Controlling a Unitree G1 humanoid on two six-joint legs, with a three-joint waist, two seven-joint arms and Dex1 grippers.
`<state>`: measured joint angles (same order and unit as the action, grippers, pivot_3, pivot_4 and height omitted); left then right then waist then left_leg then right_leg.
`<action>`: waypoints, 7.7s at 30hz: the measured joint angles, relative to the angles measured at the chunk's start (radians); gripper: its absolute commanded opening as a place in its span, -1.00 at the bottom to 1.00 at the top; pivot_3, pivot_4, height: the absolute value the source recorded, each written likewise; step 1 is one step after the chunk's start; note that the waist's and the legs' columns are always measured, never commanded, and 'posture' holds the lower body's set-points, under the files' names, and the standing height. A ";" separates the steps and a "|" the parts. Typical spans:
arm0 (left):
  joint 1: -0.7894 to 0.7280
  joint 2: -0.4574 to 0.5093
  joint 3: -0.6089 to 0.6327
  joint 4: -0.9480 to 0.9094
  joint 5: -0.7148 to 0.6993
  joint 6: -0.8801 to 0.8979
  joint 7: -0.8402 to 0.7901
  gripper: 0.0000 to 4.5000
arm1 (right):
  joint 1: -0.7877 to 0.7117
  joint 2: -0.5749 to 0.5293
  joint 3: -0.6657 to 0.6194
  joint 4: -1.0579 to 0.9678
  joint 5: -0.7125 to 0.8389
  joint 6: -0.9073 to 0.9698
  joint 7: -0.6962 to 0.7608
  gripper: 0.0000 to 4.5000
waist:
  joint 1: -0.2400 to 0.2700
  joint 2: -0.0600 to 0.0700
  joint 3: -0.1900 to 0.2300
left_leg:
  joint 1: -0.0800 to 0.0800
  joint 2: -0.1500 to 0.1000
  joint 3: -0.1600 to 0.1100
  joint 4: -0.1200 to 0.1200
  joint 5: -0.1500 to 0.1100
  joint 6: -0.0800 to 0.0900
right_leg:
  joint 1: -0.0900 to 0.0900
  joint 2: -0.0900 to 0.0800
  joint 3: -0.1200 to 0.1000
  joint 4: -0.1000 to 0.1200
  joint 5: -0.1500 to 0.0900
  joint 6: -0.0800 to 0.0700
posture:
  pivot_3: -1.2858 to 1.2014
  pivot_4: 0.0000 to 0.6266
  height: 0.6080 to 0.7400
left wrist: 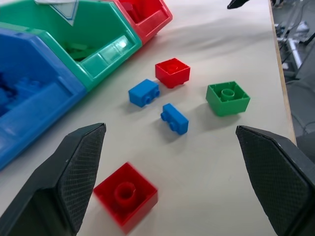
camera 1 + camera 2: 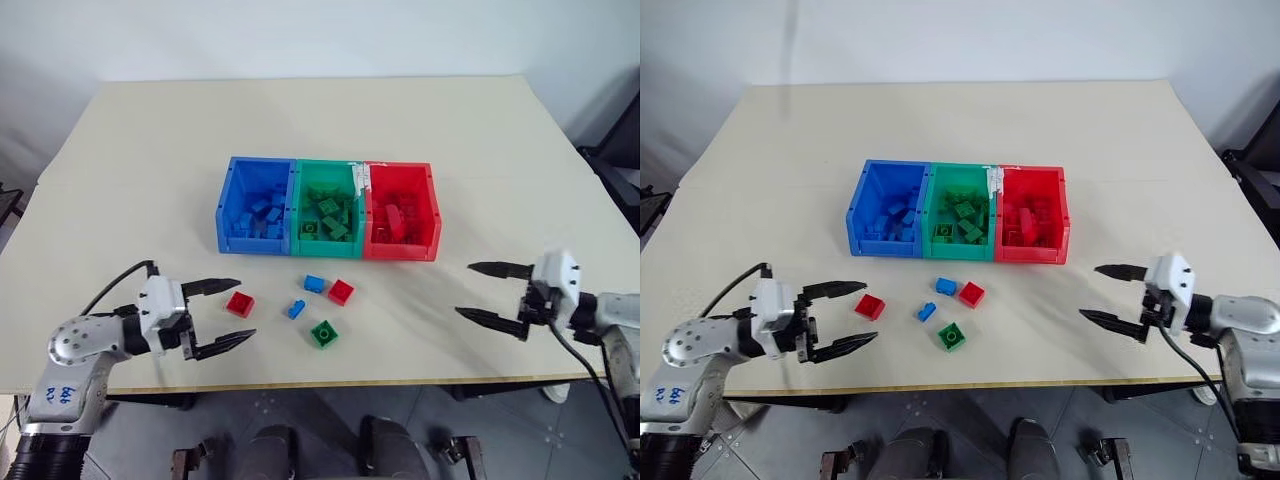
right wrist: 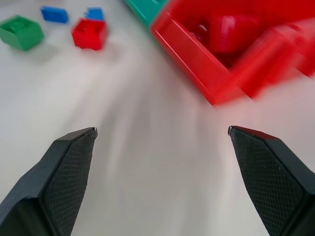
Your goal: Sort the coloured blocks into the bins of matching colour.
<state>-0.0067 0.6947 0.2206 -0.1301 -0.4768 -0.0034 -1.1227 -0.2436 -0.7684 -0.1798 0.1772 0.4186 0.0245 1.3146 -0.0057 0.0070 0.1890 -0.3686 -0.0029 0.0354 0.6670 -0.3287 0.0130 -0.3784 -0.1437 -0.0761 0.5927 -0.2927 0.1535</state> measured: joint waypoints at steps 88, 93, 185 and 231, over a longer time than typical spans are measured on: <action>0.267 0.016 0.116 -0.017 0.001 -0.024 -0.009 1.00 | -0.224 0.166 0.502 -0.205 -0.139 0.093 0.085 1.00 | 0.005 -0.002 -0.001 | -0.004 0.002 0.008 0.016 -0.014 0.006 | -0.013 -0.006 -0.001 0.011 0.002 -0.002 | 0.03 -0.52 1.00; 0.327 -0.015 0.136 -0.072 0.001 -0.025 0.034 1.00 | -0.289 0.258 0.575 -0.096 -0.225 0.058 0.056 1.00 | 0.003 -0.002 -0.001 | -0.004 0.002 0.007 0.015 -0.015 0.006 | -0.013 -0.006 -0.002 0.012 0.002 -0.003 | 0.03 -0.52 1.00; -0.799 -0.184 -0.607 0.417 0.430 0.224 -0.027 0.18 | 0.374 -0.005 -0.108 -0.434 0.123 -0.012 -0.089 1.00 | 0.032 -0.003 0.000 | -0.004 -0.001 0.027 0.019 -0.018 0.009 | -0.013 -0.002 -0.004 0.010 0.003 0.000 | 0.03 -0.52 1.00; -0.735 -0.188 -0.109 0.385 0.238 0.359 0.402 -0.04 | 0.076 0.166 -0.021 -0.310 0.115 -0.017 -0.257 1.00 | 0.030 -0.003 0.000 | -0.006 -0.002 0.015 0.029 -0.018 0.010 | -0.012 -0.003 -0.004 0.017 0.003 0.000 | 0.03 -0.52 1.00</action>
<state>-0.7420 0.5067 0.1112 0.2553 -0.2390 0.3559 -0.7202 -0.1674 -0.6024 -0.2012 -0.1328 0.5340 0.0075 1.0573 0.0239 0.0035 0.1887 -0.3749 -0.0048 0.0505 0.6956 -0.3470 0.0225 -0.3908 -0.1471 -0.0804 0.6100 -0.2892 0.1537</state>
